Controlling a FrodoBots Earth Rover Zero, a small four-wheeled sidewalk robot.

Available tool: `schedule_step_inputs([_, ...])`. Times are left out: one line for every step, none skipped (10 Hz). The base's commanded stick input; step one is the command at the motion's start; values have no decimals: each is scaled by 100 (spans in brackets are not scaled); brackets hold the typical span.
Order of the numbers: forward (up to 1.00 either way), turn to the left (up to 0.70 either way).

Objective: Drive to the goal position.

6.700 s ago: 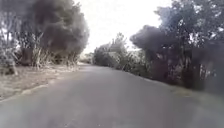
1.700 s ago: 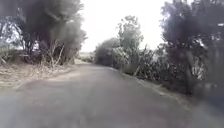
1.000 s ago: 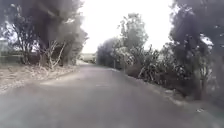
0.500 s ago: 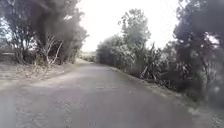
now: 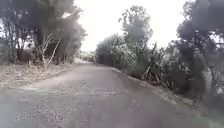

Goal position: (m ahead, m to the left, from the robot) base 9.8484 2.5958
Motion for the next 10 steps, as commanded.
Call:
schedule_step_inputs([70, 3])
schedule_step_inputs([70, 3])
schedule_step_inputs([70, 3])
schedule_step_inputs([70, 9])
schedule_step_inputs([70, 17])
schedule_step_inputs([70, 26])
schedule_step_inputs([70, 35])
schedule_step_inputs([70, 15])
schedule_step_inputs([70, 3])
schedule_step_inputs([70, 3])
